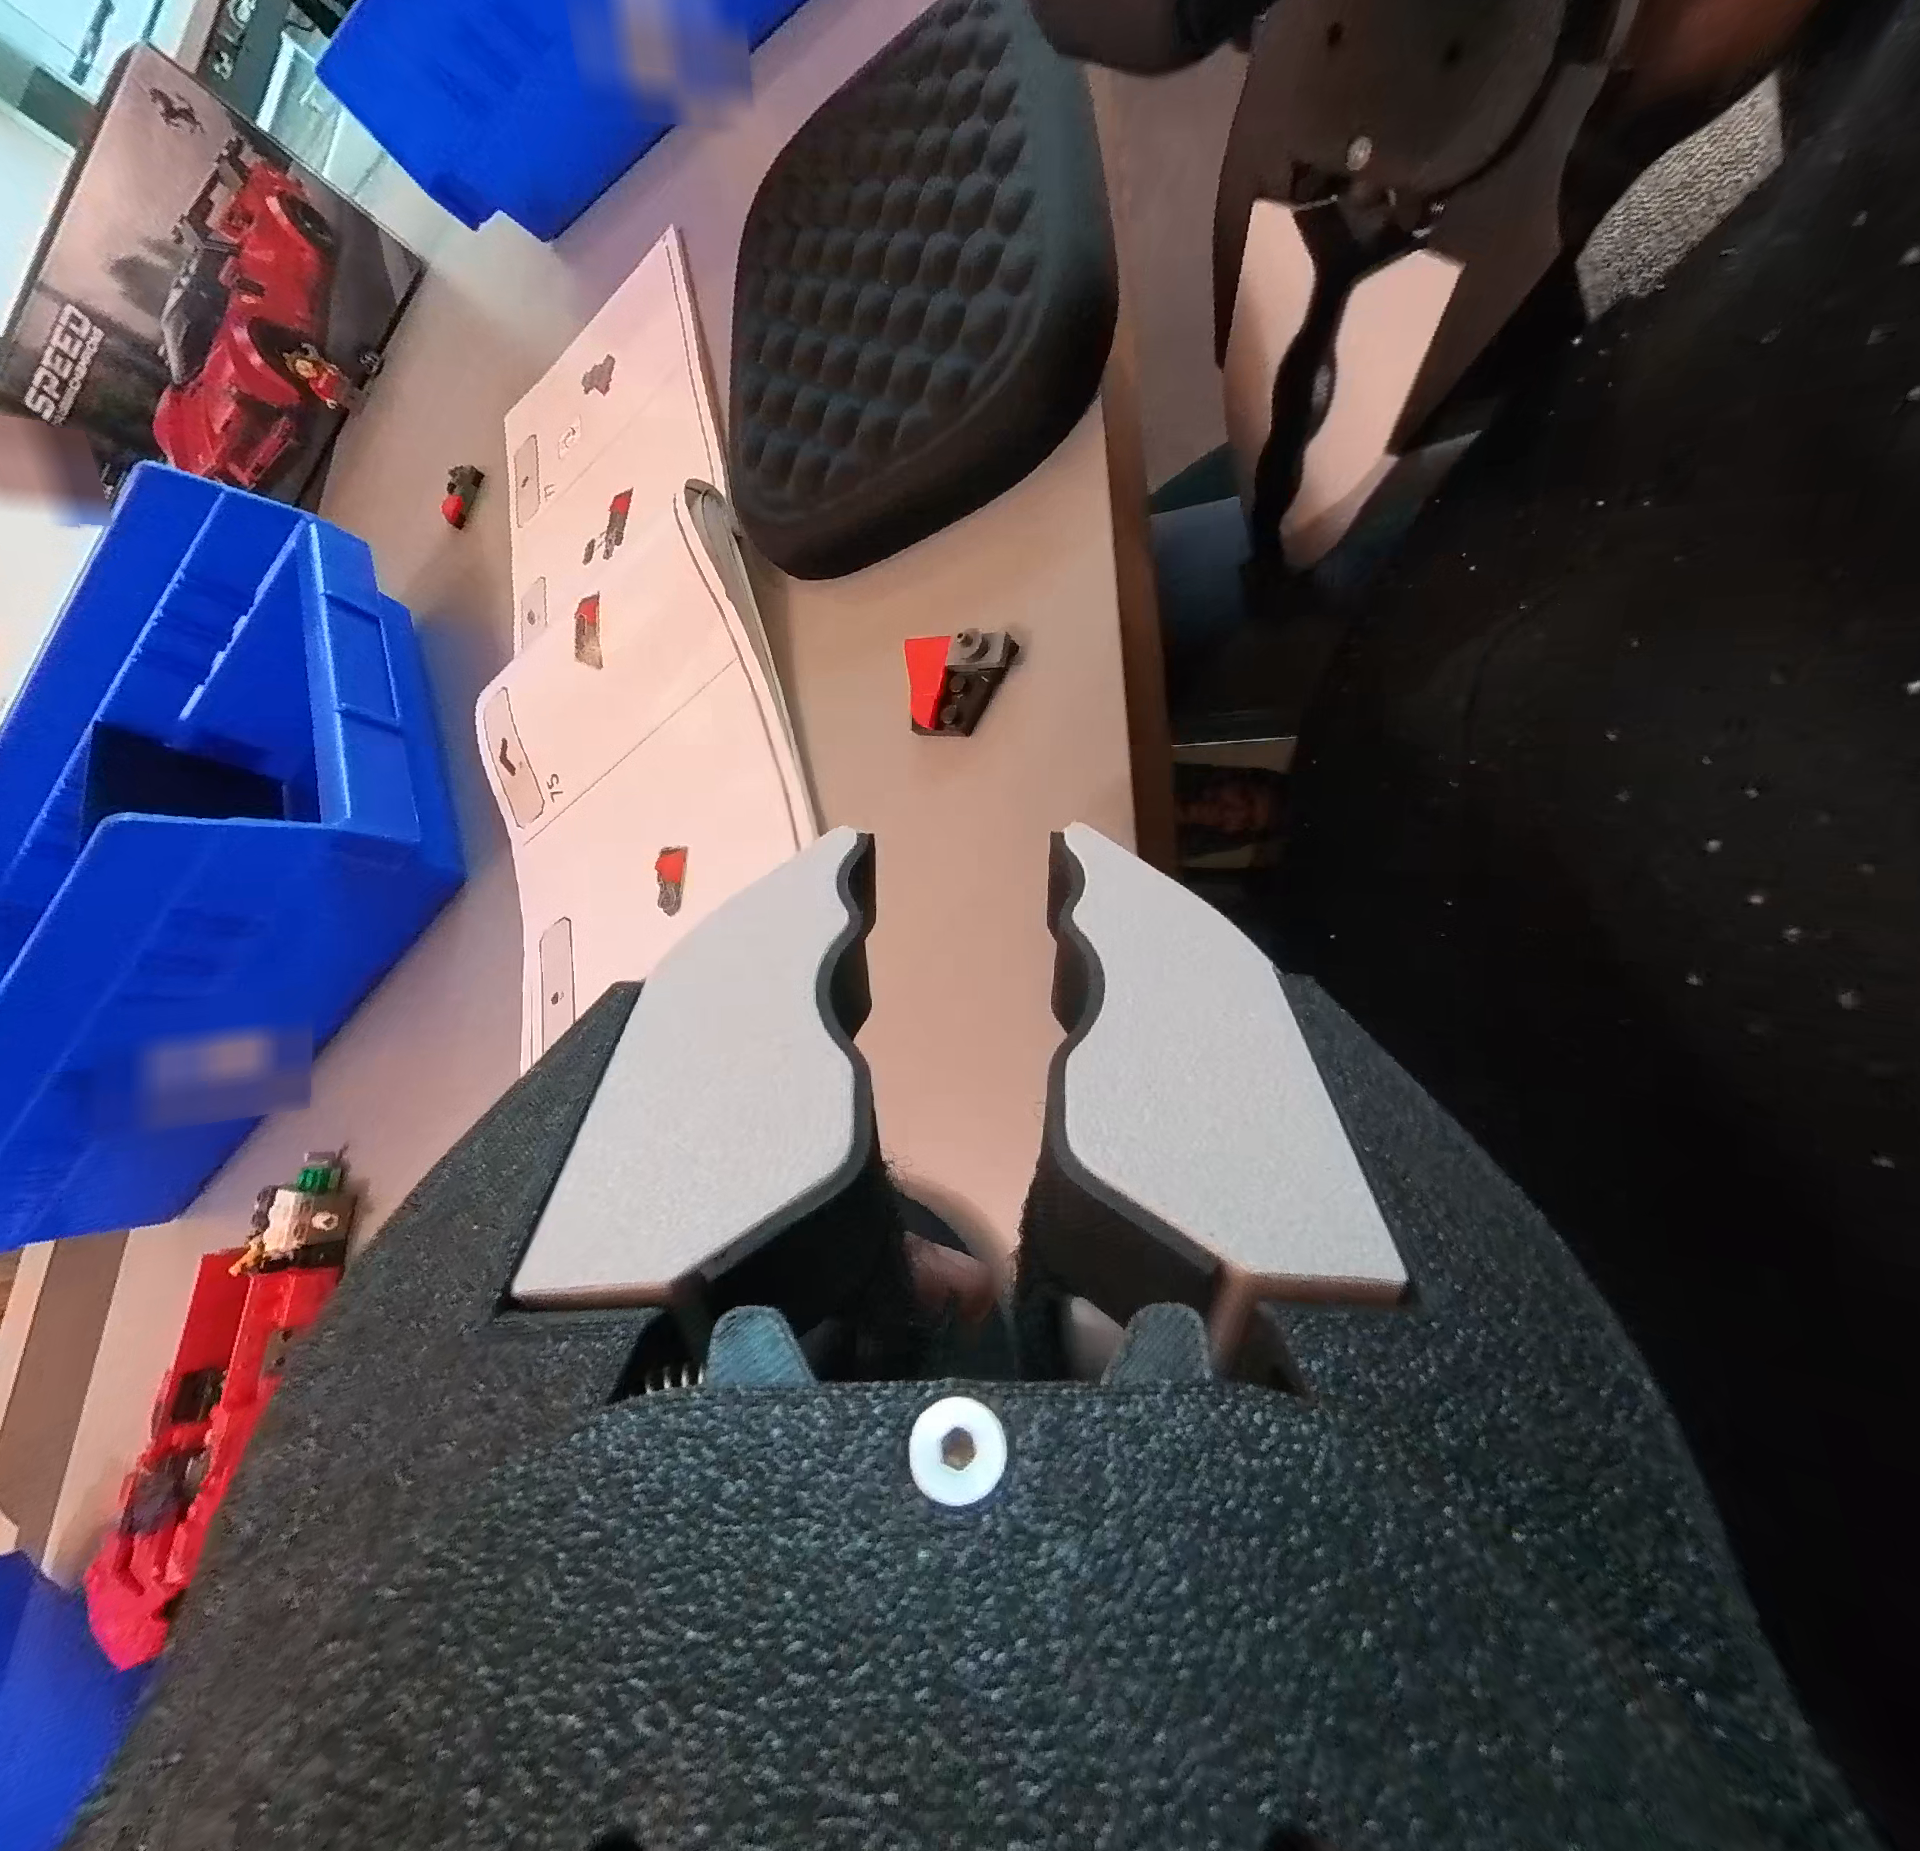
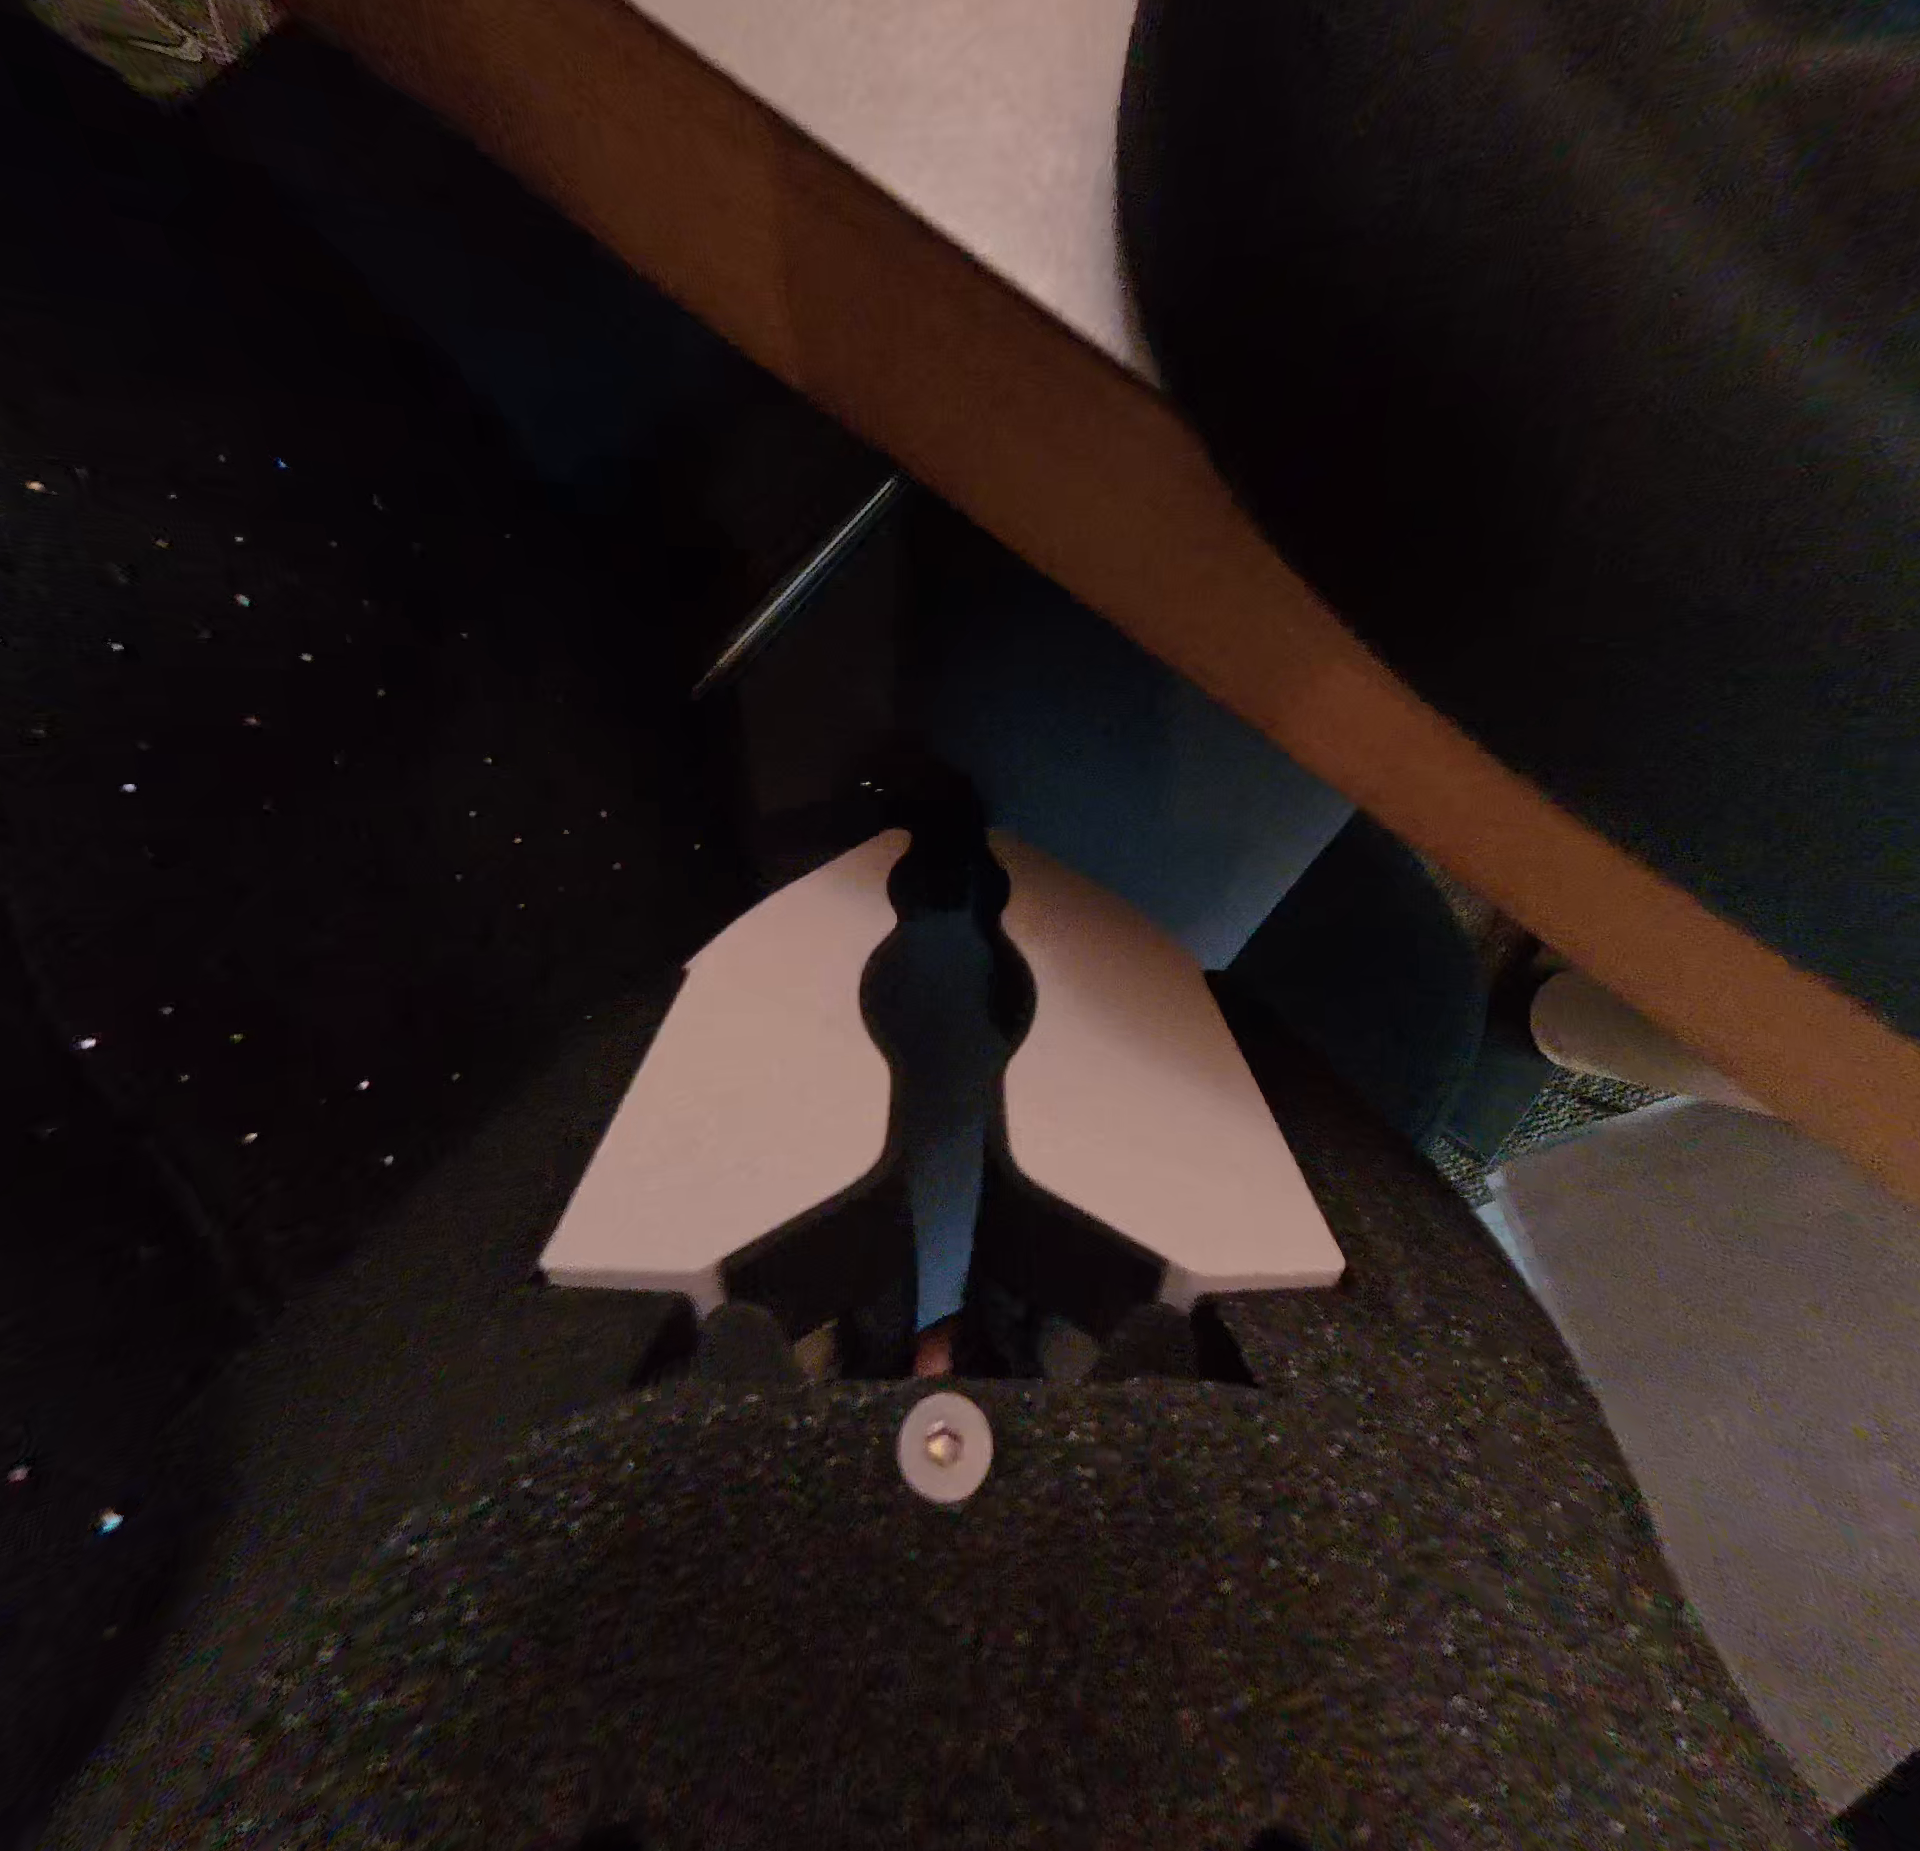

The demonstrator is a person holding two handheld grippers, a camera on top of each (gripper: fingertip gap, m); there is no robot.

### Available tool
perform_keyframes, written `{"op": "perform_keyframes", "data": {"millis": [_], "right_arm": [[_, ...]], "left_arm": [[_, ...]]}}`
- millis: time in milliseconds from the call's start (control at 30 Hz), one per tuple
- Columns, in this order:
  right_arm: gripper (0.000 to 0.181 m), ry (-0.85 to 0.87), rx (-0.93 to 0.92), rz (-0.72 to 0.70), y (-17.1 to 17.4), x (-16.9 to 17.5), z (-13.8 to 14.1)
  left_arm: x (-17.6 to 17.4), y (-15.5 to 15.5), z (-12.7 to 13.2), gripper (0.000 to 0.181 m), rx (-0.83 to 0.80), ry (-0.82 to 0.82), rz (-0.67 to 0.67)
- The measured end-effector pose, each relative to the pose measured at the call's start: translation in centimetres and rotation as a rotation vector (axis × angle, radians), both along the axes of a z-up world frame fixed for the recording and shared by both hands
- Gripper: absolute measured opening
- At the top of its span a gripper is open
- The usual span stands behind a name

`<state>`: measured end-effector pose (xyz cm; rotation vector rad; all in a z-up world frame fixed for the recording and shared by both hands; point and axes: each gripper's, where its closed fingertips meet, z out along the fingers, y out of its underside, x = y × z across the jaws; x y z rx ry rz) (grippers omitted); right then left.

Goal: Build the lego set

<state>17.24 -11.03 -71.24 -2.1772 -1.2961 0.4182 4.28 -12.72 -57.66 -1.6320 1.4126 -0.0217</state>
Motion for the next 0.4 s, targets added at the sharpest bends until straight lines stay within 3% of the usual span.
{"op": "perform_keyframes", "data": {"millis": [133, 267, 400], "right_arm": [[0.009, -0.001, -0.052, 0.114, -1.9, -0.6, 1.8], [0.009, 0.163, -0.038, 0.272, -2.8, -2.9, 10.1], [0.009, 0.272, 0.067, 0.292, 0.3, -3.8, 16.1]], "left_arm": [[-0.1, 0.9, -0.3, 0.033, -0.018, -0.011, 0.023], [0.9, 2.0, -1.0, 0.039, -0.102, -0.057, 0.033], [2.6, 3.2, -2.1, 0.05, -0.264, -0.018, 0.014]]}}
